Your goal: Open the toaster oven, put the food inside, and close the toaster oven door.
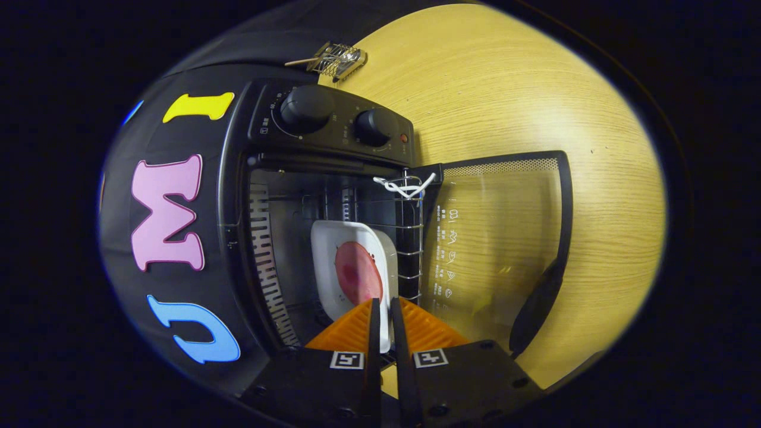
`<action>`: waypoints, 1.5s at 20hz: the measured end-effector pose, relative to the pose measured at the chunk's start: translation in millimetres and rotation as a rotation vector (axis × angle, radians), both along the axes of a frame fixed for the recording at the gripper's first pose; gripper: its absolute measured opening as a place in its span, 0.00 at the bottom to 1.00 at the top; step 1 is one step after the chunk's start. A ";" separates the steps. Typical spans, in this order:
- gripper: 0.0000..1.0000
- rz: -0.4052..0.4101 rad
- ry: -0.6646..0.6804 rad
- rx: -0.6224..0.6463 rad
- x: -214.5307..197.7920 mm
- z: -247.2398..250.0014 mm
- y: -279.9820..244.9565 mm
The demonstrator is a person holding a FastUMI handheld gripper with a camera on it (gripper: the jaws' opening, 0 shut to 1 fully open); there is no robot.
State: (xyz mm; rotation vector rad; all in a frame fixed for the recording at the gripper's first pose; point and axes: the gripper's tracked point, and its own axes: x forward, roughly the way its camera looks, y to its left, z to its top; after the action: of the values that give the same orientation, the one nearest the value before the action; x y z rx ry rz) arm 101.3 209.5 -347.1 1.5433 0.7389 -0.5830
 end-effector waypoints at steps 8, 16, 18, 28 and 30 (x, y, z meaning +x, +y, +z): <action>0.98 0.147 -0.049 0.053 -32.7 32.2 -1.2; 0.98 0.533 -0.238 -0.215 -56.7 95.5 -16.2; 0.98 0.670 -0.303 -0.404 -63.2 105.1 -21.3; 0.99 1.203 -0.201 -0.847 -145.5 31.4 9.2; 0.99 1.256 -0.162 -0.881 -154.2 8.6 12.2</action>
State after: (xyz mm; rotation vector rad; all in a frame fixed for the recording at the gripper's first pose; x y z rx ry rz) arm -52.9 221.7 -338.5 0.1480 0.9692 0.1892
